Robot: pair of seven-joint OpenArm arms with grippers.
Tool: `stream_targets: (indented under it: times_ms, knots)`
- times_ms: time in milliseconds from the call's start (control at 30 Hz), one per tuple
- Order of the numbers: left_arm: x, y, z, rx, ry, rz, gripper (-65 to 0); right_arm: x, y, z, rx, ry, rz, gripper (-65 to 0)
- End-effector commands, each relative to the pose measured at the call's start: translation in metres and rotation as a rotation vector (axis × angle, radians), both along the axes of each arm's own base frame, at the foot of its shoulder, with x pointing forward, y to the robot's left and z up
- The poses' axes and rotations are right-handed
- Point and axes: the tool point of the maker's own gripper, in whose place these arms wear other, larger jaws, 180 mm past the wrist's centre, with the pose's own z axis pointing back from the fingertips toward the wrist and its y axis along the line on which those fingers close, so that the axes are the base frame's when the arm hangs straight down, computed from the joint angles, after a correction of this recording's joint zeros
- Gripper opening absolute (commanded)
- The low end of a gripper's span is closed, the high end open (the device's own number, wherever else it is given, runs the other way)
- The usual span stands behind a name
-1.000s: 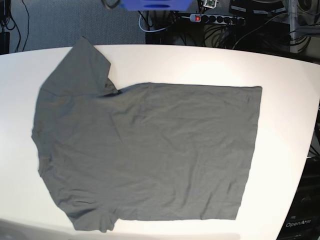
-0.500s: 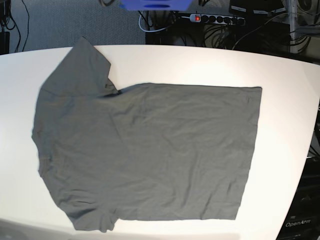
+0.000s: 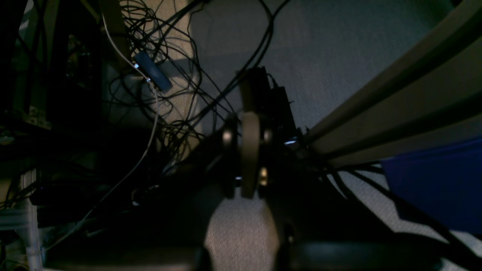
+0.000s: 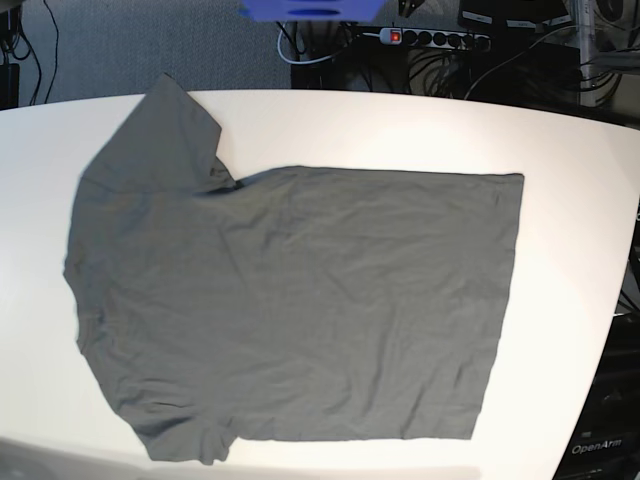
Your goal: Fold the T-shirt properly
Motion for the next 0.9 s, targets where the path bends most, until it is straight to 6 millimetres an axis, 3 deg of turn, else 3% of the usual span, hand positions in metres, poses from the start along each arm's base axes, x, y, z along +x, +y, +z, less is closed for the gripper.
stream_targets:
  times_ms: [0,500,867]
  knots:
    - [-0.016,-0.001,0.004,-0.005,0.009,-0.006,-63.4,-0.007,-0.001,0.009,-0.004,-0.02,0.008,-65.0]
    - [-0.002,-0.006,0.034,-0.021,-0.142,0.001,-63.4,0.009,-0.004,0.042,-0.024,-0.145,0.033,-65.0]
    - [0.008,-0.011,0.069,-0.036,-0.272,-0.007,-63.4,0.014,-0.004,0.046,-0.026,-0.168,0.036,-65.0]
